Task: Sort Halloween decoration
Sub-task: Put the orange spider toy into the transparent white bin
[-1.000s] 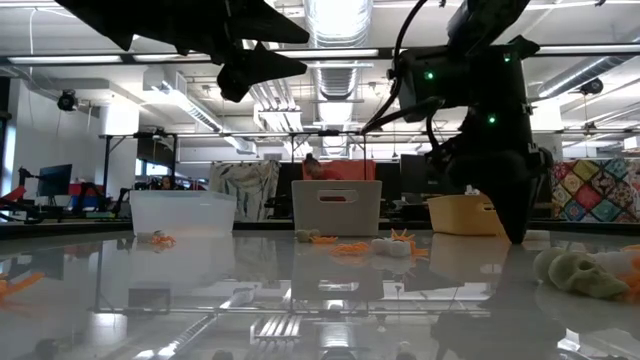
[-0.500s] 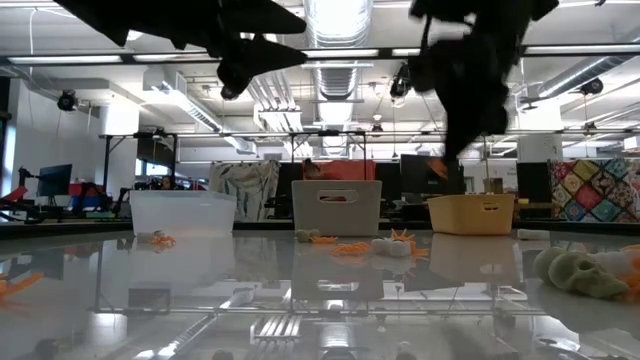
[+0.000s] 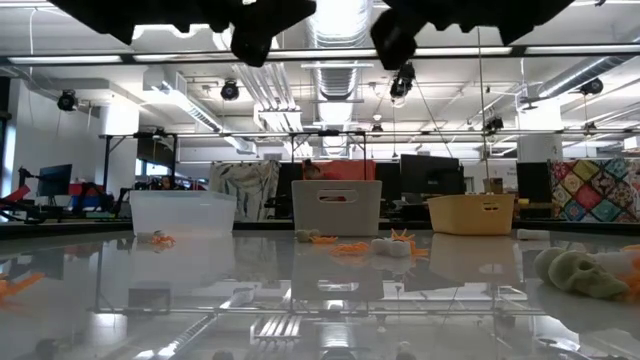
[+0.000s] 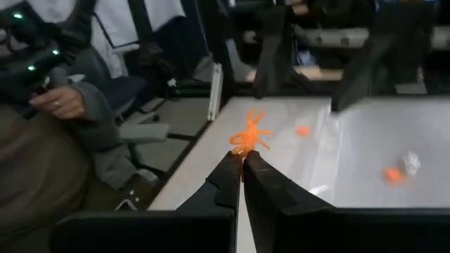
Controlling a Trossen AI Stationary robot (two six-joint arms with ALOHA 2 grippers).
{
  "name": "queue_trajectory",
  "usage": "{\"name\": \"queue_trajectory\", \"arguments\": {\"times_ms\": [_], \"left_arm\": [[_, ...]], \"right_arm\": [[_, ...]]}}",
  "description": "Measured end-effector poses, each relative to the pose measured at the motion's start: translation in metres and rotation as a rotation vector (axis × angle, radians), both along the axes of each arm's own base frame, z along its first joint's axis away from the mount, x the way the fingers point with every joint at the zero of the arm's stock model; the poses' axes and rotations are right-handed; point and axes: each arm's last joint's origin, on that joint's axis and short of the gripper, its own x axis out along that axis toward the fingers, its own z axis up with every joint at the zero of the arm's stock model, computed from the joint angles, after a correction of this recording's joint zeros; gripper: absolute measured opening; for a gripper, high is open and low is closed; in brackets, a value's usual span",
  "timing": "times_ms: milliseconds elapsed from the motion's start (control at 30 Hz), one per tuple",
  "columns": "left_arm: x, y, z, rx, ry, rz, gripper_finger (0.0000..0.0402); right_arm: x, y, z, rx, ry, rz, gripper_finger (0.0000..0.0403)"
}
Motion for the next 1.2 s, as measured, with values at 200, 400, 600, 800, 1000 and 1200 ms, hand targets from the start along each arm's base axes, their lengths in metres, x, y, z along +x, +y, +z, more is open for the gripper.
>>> {"name": "queue_trajectory", "arguments": {"times_ms": [200, 400, 600, 800, 1000, 1200], "left_arm": [[0.014, -0.003, -0.011, -0.056, -0.056, -0.012, 0.0224], [0.022, -0.005, -0.017, -0.093, -0.11, -0.027, 0.0223], [0.022, -0.008, -0.017, -0.094, -0.126, -0.074, 0.019], [0.021, -0.008, -0.016, -0.1, -0.125, -0.077, 0.0124], [0.021, -0.007, -0.016, -0.115, -0.122, -0.069, 0.0043], [0.022, -0.006, -0.016, -0.137, -0.118, -0.042, 0.0008]], "right_arm": [[0.016, 0.002, -0.003, -0.041, -0.028, 0.057, 0.0009], [0.027, 0.003, -0.003, -0.047, -0.032, 0.061, 0.0009], [0.028, 0.002, 0.0, -0.05, -0.037, 0.045, 0.0009], [0.028, 0.0, 0.0, -0.054, -0.039, 0.024, 0.0009], [0.028, -0.001, 0.0, -0.054, -0.039, 0.023, 0.0009], [0.028, -0.001, 0.0, -0.041, -0.029, 0.003, 0.0024]]}}
